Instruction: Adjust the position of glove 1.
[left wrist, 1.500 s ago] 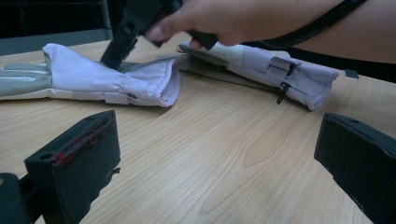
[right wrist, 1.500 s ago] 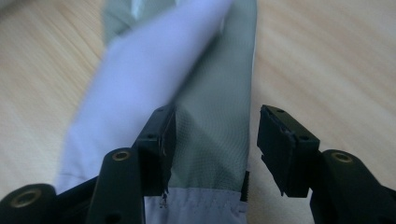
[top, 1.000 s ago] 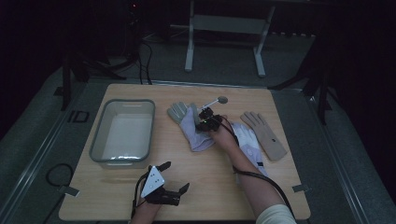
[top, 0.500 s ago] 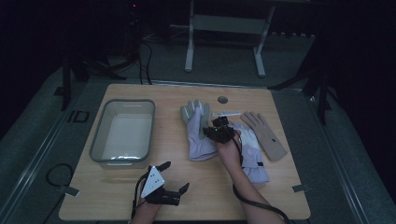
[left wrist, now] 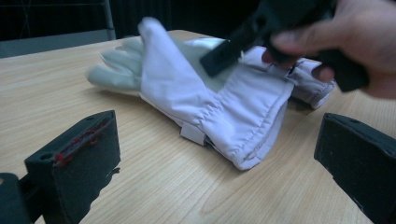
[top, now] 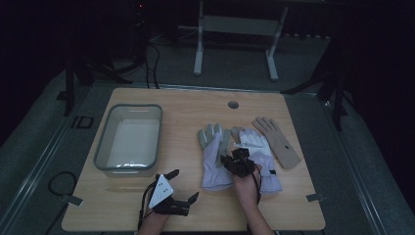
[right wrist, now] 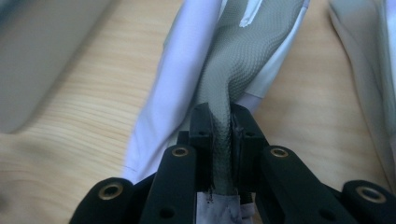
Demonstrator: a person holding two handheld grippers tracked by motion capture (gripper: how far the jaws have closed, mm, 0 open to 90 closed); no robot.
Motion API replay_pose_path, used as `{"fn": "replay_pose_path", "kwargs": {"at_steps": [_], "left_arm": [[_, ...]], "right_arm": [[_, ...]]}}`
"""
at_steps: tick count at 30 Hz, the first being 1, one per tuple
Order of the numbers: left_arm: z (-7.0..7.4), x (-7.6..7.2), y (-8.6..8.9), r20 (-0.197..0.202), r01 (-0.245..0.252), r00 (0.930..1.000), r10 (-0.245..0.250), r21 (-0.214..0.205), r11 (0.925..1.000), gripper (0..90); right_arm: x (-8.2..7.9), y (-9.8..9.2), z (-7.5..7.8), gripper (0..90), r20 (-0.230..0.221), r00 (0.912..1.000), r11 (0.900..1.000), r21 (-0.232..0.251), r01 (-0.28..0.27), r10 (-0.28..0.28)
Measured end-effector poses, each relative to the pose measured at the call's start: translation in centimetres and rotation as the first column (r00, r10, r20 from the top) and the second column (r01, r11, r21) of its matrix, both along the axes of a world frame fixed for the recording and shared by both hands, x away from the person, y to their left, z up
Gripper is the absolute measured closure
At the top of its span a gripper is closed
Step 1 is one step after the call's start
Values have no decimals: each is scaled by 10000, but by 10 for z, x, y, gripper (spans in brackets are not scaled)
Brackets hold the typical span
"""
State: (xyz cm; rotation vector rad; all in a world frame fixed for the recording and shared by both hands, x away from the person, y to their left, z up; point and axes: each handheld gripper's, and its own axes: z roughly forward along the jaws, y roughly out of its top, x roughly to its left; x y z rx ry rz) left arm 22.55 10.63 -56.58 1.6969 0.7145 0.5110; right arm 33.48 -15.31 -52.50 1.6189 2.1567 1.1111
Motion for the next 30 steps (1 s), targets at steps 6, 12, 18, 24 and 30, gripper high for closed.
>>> {"fn": "replay_pose_path", "kwargs": {"at_steps": [6,12,18,24,30], "left_arm": [[0,0,0,-17,47,10000,-47,6,10000,3],[0,1,0,-19,49,10000,-49,26,10000,3],[0,0,0,-13,43,10000,-43,23,10000,3],[0,1,0,-33,39,10000,-39,-24,10000,3],[0,1,0,-50,54,10000,-54,-39,10000,3]], "right_arm": [[3,-2,-18,696,-221,9993,9992,-288,293,-300],[-5,-4,-4,607,250,9996,9973,-717,133,-115],[-2,-13,24,566,779,9951,9933,-1026,-535,617],[20,-34,35,528,1088,9823,9812,-1356,-1370,1522],[30,-54,41,541,820,9646,9530,-1963,-2308,2505]]}}
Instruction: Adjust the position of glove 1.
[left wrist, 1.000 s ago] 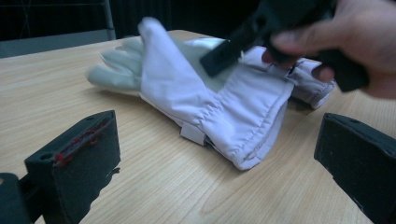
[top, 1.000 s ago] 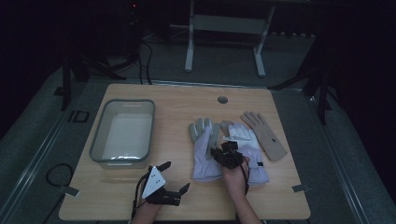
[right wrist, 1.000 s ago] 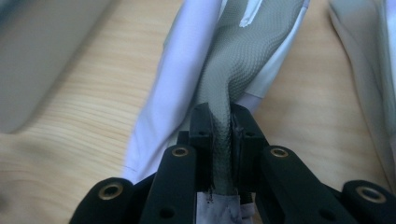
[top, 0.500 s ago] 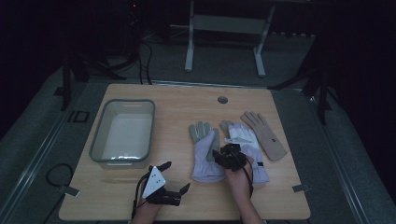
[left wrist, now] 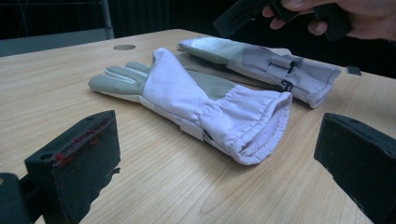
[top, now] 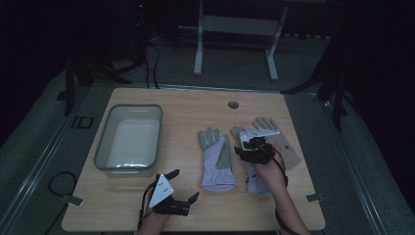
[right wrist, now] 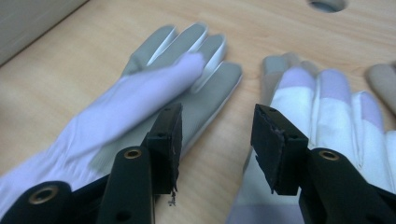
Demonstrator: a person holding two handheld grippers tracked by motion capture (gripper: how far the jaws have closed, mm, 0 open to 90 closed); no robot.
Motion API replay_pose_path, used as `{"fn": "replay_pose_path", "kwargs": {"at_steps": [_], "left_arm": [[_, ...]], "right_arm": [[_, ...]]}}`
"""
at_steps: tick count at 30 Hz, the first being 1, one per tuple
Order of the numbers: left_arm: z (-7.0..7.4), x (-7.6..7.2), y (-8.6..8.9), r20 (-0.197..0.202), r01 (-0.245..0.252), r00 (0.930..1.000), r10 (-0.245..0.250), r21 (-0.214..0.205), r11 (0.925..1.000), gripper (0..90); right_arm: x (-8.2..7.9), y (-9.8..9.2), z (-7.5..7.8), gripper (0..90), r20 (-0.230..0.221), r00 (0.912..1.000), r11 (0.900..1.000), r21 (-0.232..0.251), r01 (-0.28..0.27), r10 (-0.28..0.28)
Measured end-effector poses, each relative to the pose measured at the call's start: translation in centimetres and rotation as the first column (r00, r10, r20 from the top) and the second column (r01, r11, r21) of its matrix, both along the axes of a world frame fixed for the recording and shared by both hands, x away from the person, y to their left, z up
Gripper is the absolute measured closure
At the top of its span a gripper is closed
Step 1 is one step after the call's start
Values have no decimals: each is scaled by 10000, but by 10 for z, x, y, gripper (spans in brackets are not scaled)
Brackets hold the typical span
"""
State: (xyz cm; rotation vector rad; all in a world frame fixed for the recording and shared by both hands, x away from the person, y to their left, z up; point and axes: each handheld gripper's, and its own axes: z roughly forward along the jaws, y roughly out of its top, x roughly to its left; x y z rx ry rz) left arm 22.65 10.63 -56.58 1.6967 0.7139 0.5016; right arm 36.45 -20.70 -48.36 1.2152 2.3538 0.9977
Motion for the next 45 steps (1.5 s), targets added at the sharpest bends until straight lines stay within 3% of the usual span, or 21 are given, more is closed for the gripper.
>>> {"fn": "replay_pose_path", "kwargs": {"at_steps": [3,11,18,22,26,30,35,38,41,45], "left_arm": [[0,0,0,-24,2,10000,-2,-24,10000,3],[0,0,0,-8,-28,10000,28,-22,10000,3],[0,0,0,-10,-35,10000,35,-4,10000,3],[0,0,0,-9,-36,10000,36,35,10000,3],[0,0,0,-38,-43,10000,43,26,10000,3],[0,0,-1,-41,-30,10000,30,41,10000,3],[0,1,-1,-70,-53,10000,53,37,10000,3],[0,1,-1,-70,-32,10000,32,45,10000,3],[0,0,-1,-50,-29,10000,30,52,10000,3],[0,0,-1,-48,-46,10000,46,53,10000,4]], "right_arm": [[2,-9,2,543,-335,9990,9989,-348,-304,292],[2,-45,7,526,31,9989,9943,-962,-458,463],[-3,-79,7,504,-267,9957,9875,-1280,-917,890],[-9,-90,5,492,-498,9864,9725,-1669,-1627,1565],[-10,-93,0,497,-704,9799,9586,-2054,-1974,1867],[-4,-88,-4,492,-768,9758,9545,-2051,-2163,2047],[6,-74,-16,465,-1176,9616,9388,-2159,-2684,2479],[12,-71,-30,461,-1502,9602,9373,-2260,-2652,2354],[9,-71,-35,590,-1281,9609,9440,-1940,-2670,2455],[2,-73,-38,646,-1006,9698,9554,-1759,-2373,2223]]}}
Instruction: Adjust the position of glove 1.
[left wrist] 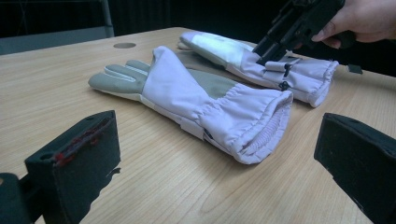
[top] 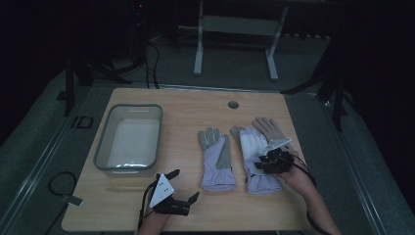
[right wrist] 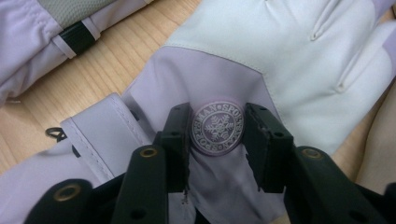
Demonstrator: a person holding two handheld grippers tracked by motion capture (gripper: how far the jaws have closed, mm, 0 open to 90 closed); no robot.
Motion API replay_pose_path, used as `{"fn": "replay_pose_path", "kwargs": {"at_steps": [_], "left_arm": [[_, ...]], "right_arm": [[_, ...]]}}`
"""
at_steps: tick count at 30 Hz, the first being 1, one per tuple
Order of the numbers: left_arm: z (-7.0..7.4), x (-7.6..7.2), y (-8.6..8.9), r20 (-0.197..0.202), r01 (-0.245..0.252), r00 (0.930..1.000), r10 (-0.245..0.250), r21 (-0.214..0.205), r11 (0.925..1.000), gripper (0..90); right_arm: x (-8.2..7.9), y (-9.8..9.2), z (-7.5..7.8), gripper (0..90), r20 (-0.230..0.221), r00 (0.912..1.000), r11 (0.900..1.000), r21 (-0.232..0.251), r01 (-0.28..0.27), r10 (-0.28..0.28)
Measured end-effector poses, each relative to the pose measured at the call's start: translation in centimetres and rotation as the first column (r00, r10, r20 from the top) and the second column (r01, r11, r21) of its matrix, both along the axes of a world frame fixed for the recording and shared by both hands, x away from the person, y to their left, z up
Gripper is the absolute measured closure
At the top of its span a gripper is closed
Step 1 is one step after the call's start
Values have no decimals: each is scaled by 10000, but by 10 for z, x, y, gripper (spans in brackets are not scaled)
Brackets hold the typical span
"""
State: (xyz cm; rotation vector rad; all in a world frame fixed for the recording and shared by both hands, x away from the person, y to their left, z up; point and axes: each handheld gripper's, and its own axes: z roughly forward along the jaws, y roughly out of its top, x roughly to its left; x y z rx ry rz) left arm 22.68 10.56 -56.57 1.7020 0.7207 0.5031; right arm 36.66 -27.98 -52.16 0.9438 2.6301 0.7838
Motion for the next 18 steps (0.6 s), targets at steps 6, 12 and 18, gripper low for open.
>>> {"fn": "replay_pose_path", "kwargs": {"at_steps": [6,12,18], "left_arm": [[0,0,0,4,-28,10000,28,-13,10000,3],[0,0,1,-17,-41,10000,41,-30,10000,4],[0,0,0,-4,-65,10000,65,-22,10000,3]], "right_arm": [[-6,0,4,778,45,9984,9980,292,560,-562],[-14,-10,29,798,-15,9954,9889,1133,958,-963],[-22,-2,73,802,571,9924,9848,1423,998,-1089]]}}
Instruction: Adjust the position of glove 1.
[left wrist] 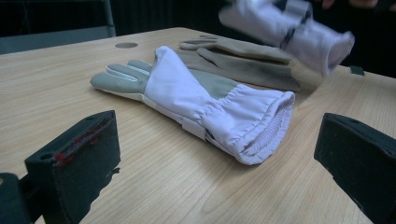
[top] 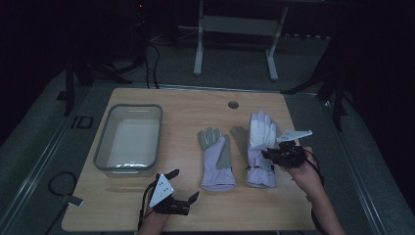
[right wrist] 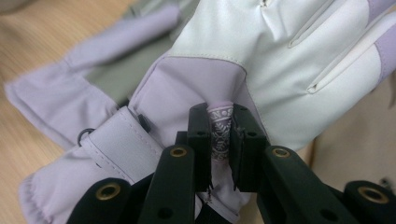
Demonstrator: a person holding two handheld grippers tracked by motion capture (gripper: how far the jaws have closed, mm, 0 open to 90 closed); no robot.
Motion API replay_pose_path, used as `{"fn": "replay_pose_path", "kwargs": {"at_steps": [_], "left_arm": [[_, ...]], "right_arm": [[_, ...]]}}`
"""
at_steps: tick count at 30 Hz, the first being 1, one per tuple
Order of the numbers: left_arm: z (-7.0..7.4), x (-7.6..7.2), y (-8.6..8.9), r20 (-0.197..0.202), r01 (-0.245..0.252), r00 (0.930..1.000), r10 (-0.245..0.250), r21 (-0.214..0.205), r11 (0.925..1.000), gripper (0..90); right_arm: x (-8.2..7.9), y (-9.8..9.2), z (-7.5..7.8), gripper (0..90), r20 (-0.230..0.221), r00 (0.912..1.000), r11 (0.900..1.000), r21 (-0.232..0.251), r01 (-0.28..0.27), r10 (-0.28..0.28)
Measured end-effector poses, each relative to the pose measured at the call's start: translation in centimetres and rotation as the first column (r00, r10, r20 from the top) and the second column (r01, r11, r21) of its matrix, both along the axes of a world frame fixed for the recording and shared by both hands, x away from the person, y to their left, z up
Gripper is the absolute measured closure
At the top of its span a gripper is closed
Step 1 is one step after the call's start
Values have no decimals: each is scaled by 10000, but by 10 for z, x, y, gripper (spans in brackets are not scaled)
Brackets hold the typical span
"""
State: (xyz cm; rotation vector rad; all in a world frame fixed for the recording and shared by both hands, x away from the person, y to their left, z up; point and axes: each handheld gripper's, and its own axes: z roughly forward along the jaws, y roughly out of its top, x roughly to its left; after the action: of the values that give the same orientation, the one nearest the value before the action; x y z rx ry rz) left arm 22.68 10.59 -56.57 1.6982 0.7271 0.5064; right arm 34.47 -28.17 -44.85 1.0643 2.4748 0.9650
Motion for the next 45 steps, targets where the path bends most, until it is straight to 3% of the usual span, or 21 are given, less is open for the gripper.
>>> {"fn": "replay_pose_path", "kwargs": {"at_steps": [7,10,13,17,21,26,32,35,42,45], "left_arm": [[0,0,0,-1,-80,10000,80,31,10000,3],[0,-1,0,54,-107,9999,107,26,9999,3],[0,-1,0,85,-87,9999,87,3,10000,3],[0,-1,0,87,-70,9999,70,1,10000,4],[0,-1,0,82,-50,10000,50,6,10000,4],[0,-1,0,77,-16,10000,16,17,10000,3],[0,-1,0,75,-4,10000,4,28,10000,3],[0,-1,-1,78,15,10000,-15,25,10000,3],[0,-1,0,76,13,10000,-13,45,10000,3],[0,-1,0,81,8,10000,-8,31,10000,4]], "right_arm": [[-6,31,45,802,526,9986,9997,265,3,-17],[-9,52,54,801,729,9973,10000,3,-6,6],[-9,73,55,801,574,9983,9998,-180,-109,119],[-9,97,45,801,446,9990,9999,-163,48,-41],[-9,108,36,801,288,9995,9999,-89,146,-143],[-2,131,15,800,-356,9994,9976,-691,-49,25],[6,144,-2,797,-525,9986,9940,-1095,-60,3],[12,151,-18,791,-425,9990,9854,-1699,47,-121],[16,161,-45,776,-656,9978,9806,-1950,-192,65],[15,162,-48,777,-632,9979,9804,-1954,-242,120]]}}
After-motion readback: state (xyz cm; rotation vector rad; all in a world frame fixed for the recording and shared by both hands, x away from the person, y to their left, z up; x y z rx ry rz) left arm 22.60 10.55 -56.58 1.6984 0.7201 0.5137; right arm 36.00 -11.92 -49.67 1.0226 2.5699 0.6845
